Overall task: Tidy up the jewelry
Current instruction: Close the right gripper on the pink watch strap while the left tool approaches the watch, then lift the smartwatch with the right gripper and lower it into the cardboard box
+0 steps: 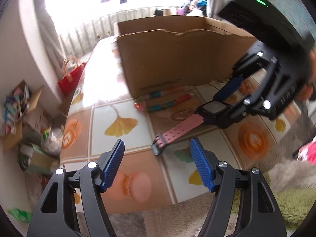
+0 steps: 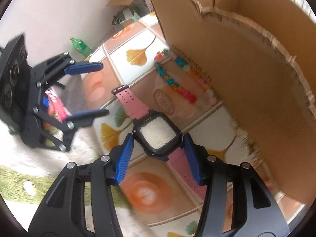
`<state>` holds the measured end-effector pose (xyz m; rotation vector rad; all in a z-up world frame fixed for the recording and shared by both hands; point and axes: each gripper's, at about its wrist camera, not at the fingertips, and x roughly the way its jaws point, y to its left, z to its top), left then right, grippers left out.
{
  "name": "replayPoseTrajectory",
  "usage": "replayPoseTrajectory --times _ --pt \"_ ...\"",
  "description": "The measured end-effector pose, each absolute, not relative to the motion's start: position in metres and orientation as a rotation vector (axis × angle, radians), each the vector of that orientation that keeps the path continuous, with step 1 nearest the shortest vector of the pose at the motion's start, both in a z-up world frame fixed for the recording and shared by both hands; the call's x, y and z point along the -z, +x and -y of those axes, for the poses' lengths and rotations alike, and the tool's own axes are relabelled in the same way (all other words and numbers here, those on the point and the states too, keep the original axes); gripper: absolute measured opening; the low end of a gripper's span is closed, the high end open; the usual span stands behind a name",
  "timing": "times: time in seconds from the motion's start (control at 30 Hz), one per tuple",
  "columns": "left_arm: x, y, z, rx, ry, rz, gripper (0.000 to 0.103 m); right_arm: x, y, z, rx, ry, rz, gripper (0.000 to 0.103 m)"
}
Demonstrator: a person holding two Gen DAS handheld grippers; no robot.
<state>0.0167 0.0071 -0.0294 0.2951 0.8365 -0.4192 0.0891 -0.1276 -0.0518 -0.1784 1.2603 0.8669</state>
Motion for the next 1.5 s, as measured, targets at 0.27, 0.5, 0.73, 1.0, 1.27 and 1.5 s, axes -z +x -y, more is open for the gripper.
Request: replayPoseTrajectory --times 0.27,0.5,0.73,1.0,1.27,1.5 --pt "0.046 0.008 0.022 0.453 0.491 -0.787 0.059 0.060 0.089 0.128 -0.946 -0.065 -1.356 0.049" --pt "0.053 0.013 0.024 0.480 0.447 -0.845 0.020 0.058 0.085 0.144 -0.953 0.022 -1.331 0.050" --pt "0.050 0.038 0.010 0.492 0.322 -0.944 0.013 0.056 0.069 0.160 -0.904 -0.038 -1.257 0.050" --pt "0.055 0.061 -0.006 0.486 0.240 -1.007 0.013 0.056 0.042 0.163 -0.730 -0.269 -1.146 0.030" --pt "0.052 0.051 0.004 0.469 0.251 -0.989 0.013 0.054 0.018 0.179 -0.518 -0.339 -1.048 0.005" --pt "0.020 0.028 0.004 0.448 0.269 -0.866 0.007 0.030 -0.009 0.182 -0.415 -0.376 -0.913 0.002"
